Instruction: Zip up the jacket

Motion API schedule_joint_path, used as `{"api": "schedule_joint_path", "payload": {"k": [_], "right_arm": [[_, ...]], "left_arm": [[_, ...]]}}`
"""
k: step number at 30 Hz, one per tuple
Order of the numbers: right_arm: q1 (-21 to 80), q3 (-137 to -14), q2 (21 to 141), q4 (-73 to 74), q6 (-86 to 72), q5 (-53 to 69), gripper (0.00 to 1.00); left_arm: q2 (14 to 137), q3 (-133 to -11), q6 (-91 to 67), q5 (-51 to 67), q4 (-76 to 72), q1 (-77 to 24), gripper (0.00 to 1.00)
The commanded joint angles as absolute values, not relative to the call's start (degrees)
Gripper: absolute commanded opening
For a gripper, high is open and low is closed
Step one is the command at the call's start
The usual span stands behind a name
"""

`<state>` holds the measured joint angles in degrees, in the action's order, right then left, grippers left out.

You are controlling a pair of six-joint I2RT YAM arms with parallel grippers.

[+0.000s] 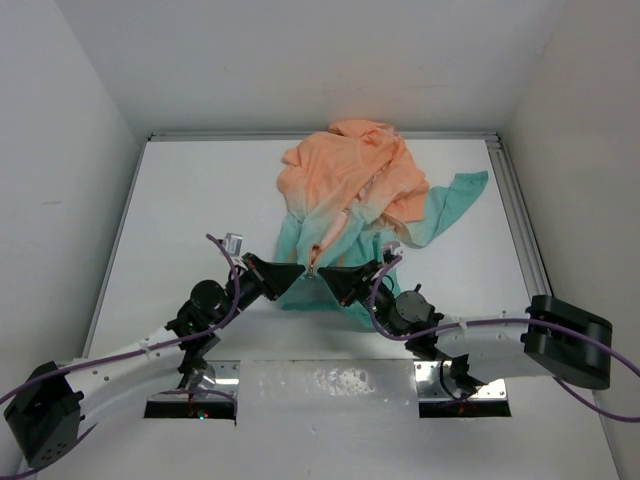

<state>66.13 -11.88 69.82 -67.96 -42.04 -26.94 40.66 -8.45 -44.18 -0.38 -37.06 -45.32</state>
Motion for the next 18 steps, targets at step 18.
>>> {"api": "schedule_joint_path", "payload": {"k": [18], "right_arm": [[66.1, -21.2, 67.1, -53.2, -43.4, -30.3, 0.0]], "left_arm": [[41.7, -10.2, -40.2, 0.9, -36.7, -45.4, 0.0]]}}
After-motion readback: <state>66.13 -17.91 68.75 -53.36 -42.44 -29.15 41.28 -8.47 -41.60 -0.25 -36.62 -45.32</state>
